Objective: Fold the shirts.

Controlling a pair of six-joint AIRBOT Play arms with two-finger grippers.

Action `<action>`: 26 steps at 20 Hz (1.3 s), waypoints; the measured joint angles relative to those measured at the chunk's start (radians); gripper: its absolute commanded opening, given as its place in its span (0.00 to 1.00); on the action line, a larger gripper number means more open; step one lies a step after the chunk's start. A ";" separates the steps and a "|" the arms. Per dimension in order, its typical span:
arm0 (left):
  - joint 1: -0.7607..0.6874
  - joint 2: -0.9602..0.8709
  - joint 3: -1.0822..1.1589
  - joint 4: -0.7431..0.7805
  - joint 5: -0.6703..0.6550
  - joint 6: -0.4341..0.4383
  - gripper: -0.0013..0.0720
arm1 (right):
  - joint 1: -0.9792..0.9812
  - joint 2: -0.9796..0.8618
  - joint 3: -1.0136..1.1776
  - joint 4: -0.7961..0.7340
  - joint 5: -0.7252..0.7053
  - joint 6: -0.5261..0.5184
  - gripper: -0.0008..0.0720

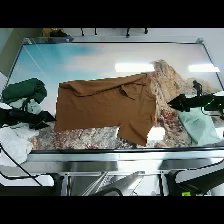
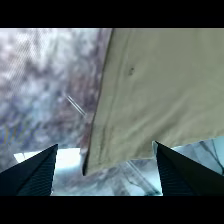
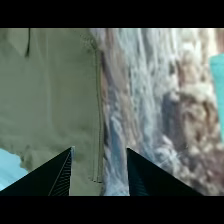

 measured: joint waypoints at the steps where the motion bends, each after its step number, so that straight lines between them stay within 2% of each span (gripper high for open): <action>1: -0.001 -0.007 -0.009 -0.013 0.002 0.011 0.92 | -0.001 0.002 -0.008 0.008 0.000 -0.001 0.55; 4: -0.021 -0.040 -0.013 -0.079 0.003 0.049 0.89 | 0.002 0.004 -0.023 0.023 0.011 -0.007 0.55; 6: -0.047 -0.068 0.006 -0.105 0.021 0.065 0.41 | 0.010 0.005 -0.030 0.025 0.015 -0.008 0.55; 7: -0.062 -0.084 0.019 -0.111 0.027 0.071 0.23 | 0.015 0.005 -0.036 0.024 0.021 -0.008 0.55; 8: -0.079 -0.097 0.034 -0.107 0.035 0.079 0.11 | 0.019 0.005 -0.044 0.021 0.021 -0.007 0.55; 9: -0.092 -0.107 0.048 -0.108 0.042 0.079 0.04 | 0.023 0.005 -0.055 0.013 0.021 -0.007 0.55; 19: -0.137 -0.130 0.100 -0.138 0.028 0.093 0.04 | 0.090 0.003 -0.210 -0.003 -0.048 -0.023 0.55; 21: -0.137 -0.130 0.101 -0.138 0.027 0.093 0.04 | 0.139 0.002 -0.217 0.000 -0.087 -0.026 0.51; 23: -0.137 -0.130 0.102 -0.140 0.022 0.093 0.04 | 0.195 0.001 -0.222 -0.001 -0.129 -0.027 0.31; 24: -0.137 -0.130 0.102 -0.140 0.018 0.093 0.04 | 0.216 0.000 -0.223 -0.005 -0.144 -0.030 0.31; 25: -0.137 -0.130 0.102 -0.142 0.011 0.094 0.04 | 0.233 0.001 -0.222 -0.004 -0.152 -0.031 0.12; 26: -0.137 -0.126 0.102 -0.142 0.005 0.094 0.04 | 0.248 0.003 -0.217 -0.008 -0.161 -0.035 0.03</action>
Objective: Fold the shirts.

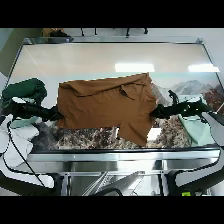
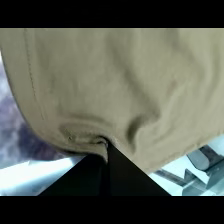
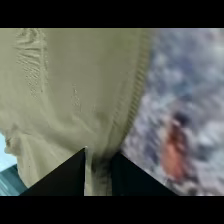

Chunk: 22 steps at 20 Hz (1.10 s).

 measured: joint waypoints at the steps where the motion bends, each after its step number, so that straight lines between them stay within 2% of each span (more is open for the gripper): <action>1: 0.000 0.012 0.000 -0.001 -0.004 0.002 0.04 | 0.010 0.005 0.008 0.001 0.005 -0.005 0.03; 4: 0.002 0.090 0.014 -0.027 -0.021 0.003 0.04 | 0.023 0.069 0.076 0.056 0.039 -0.025 0.03; 7: 0.016 0.214 0.106 -0.134 -0.088 0.008 0.04 | 0.020 0.175 0.231 0.166 0.060 -0.063 0.03; 10: 0.047 0.361 0.266 -0.385 -0.160 0.010 0.04 | 0.010 0.301 0.434 0.321 0.043 -0.138 0.03; 13: 0.090 0.514 0.467 -0.637 -0.182 0.009 0.04 | 0.005 0.440 0.614 0.410 -0.037 -0.184 0.03; 18: 0.262 0.702 0.740 -0.789 -0.158 -0.072 0.04 | 0.003 0.660 0.728 0.394 -0.250 -0.222 0.03; 22: 0.403 0.771 0.764 -0.803 -0.150 -0.123 0.04 | 0.003 0.727 0.747 0.305 -0.336 -0.233 0.03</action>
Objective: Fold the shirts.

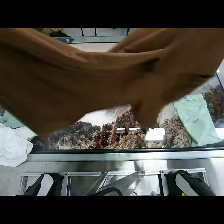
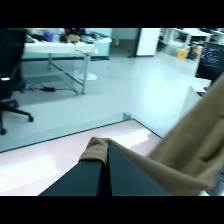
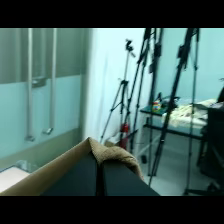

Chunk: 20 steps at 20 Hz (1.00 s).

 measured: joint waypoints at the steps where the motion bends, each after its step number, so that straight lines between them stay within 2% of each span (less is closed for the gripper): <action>1: 0.008 0.005 -0.026 0.003 0.002 -0.004 0.04 | 0.000 -0.013 0.002 -0.013 -0.001 0.000 0.03; 4: -0.037 -0.027 -0.122 0.089 -0.004 -0.003 0.04 | 0.000 -0.118 0.004 -0.039 0.064 0.027 0.03; 7: -0.184 -0.133 -0.239 0.253 0.001 0.027 0.04 | 0.014 -0.284 -0.013 -0.047 0.154 0.058 0.03; 10: -0.352 -0.307 -0.341 0.409 0.090 0.074 0.04 | 0.064 -0.474 -0.073 -0.071 0.182 0.062 0.03; 14: -0.488 -0.627 -0.333 0.575 0.239 0.108 0.04 | 0.113 -0.747 -0.119 -0.129 0.076 0.062 0.03; 17: -0.523 -0.865 -0.202 0.629 0.281 0.107 0.04 | 0.118 -0.909 -0.100 -0.145 -0.036 0.061 0.03; 20: -0.532 -1.025 -0.067 0.657 0.293 0.080 0.04 | 0.104 -1.009 -0.044 -0.151 -0.097 0.059 0.03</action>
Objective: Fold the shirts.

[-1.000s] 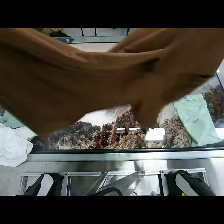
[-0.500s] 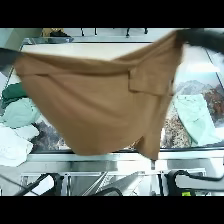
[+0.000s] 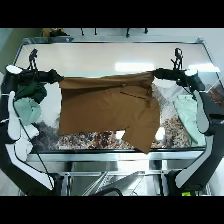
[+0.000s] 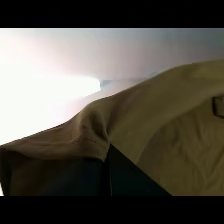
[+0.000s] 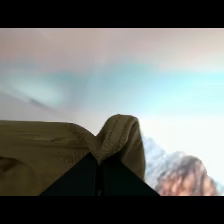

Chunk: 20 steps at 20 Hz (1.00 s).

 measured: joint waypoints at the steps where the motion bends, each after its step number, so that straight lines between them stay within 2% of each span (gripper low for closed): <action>1: -0.002 -0.040 0.041 0.016 0.000 -0.014 0.04 | -0.007 -0.021 0.018 -0.003 -0.011 0.000 0.03; 5: -0.024 -0.122 0.154 0.119 -0.012 -0.071 0.04 | -0.031 -0.060 0.049 -0.048 0.010 0.008 0.03; 10: -0.047 -0.152 0.170 0.230 -0.024 -0.101 0.04 | -0.037 -0.071 0.053 -0.170 0.097 0.065 0.03; 19: -0.056 -0.167 0.134 0.275 -0.011 -0.114 0.04 | -0.027 -0.090 0.052 -0.229 0.163 0.097 0.04; 20: -0.056 -0.167 0.133 0.268 -0.011 -0.114 0.25 | -0.024 -0.092 0.052 -0.230 0.164 0.097 0.09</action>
